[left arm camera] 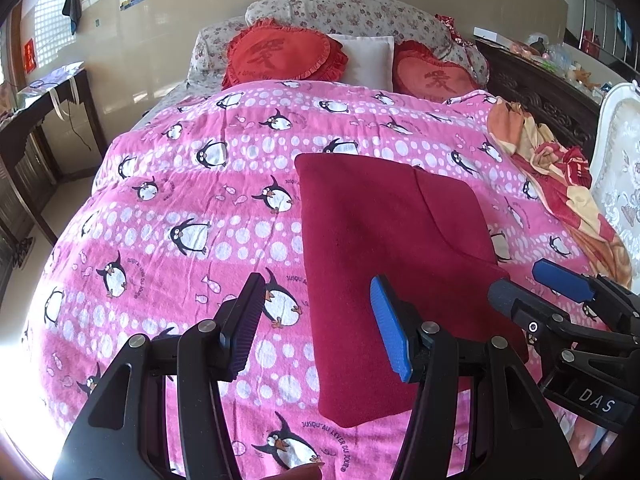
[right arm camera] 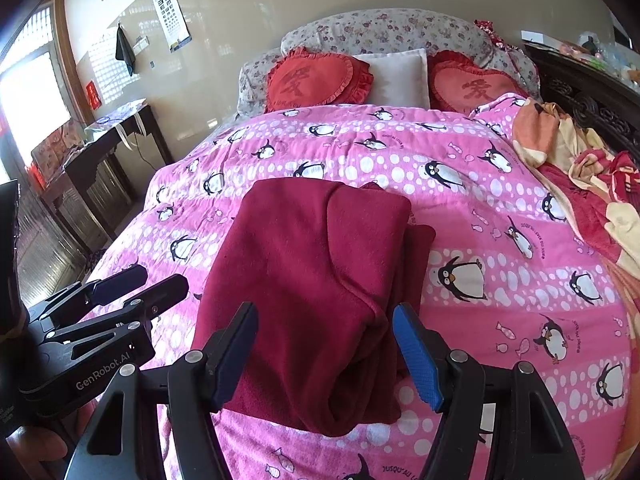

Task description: Fold small clothes

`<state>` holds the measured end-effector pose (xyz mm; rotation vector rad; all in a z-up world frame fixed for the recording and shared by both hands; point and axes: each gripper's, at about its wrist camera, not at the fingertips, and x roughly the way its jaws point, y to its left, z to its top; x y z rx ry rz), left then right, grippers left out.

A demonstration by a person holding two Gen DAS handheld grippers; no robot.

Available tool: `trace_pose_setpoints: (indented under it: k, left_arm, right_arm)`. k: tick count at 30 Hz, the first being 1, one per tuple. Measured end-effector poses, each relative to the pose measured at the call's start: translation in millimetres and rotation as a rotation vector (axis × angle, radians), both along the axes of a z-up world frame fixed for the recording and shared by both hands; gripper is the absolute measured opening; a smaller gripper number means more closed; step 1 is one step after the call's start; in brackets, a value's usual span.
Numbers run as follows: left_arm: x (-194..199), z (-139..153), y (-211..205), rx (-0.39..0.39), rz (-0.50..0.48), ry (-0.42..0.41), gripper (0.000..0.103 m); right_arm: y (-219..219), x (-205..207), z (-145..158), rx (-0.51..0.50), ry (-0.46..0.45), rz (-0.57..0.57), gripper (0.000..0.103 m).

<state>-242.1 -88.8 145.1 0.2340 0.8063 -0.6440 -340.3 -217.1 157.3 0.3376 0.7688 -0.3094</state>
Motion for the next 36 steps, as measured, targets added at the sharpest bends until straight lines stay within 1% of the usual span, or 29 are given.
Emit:
trace_pose_setpoints:
  k: [23, 36]
  left_arm:
    - [2, -6, -2, 0.016, -0.012, 0.015, 0.055]
    - [14, -12, 3, 0.014, 0.002, 0.035, 0.055]
  right_arm:
    - [1, 3, -6, 0.014, 0.014, 0.006, 0.067]
    - [3, 8, -12, 0.024, 0.029, 0.012, 0.067]
